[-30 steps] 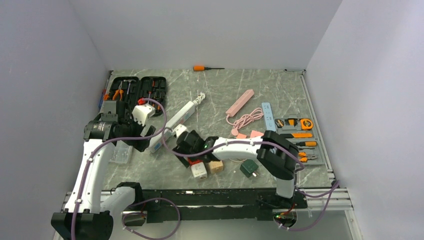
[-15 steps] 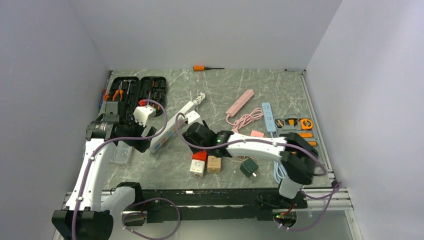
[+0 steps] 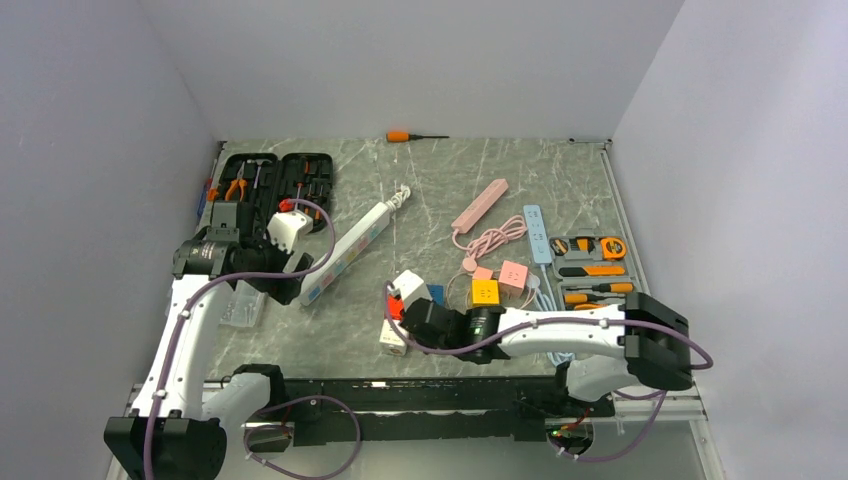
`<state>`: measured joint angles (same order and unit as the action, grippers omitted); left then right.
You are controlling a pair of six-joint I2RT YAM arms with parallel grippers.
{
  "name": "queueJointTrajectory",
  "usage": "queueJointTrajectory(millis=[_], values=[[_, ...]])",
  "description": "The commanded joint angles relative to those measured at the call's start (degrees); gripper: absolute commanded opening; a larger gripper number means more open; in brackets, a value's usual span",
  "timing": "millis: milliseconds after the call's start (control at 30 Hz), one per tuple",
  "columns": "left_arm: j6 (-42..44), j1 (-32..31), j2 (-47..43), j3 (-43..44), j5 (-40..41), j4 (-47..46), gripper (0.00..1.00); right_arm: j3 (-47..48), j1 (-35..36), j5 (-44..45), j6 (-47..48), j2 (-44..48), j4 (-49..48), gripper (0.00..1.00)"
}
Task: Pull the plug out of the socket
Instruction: Pick up the plug from the center of the board.
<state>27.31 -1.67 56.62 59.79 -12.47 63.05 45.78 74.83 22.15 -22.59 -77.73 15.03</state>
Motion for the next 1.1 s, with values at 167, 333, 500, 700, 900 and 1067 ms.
queueJointTrajectory(millis=[167,333,500,700,900,1067], values=[[-0.96,0.31,-1.13,3.28,-0.32,0.37,0.99,1.63,3.06,-1.48,-1.22,-9.31,-6.46,0.0],[-1.03,0.31,-2.14,4.18,-0.7,1.29,0.99,3.27,3.26,-2.88,0.18,-13.91,-9.32,0.0],[-1.53,0.28,-2.56,4.29,-0.56,1.42,0.99,7.79,3.31,-4.72,3.68,-18.46,-11.14,0.0],[-0.88,0.37,-0.27,2.83,0.91,2.1,0.99,14.74,3.3,-7.3,7.57,-24.85,-12.35,0.02],[-0.33,0.63,-2.39,4.35,1.96,0.03,0.99,20.55,3.03,-10.1,10.76,-30.38,-13.54,0.33],[0.27,1.12,-3.25,4.57,0.51,-0.37,0.99,23.98,2.16,-13.48,13.12,-30.8,-12.49,0.48]])
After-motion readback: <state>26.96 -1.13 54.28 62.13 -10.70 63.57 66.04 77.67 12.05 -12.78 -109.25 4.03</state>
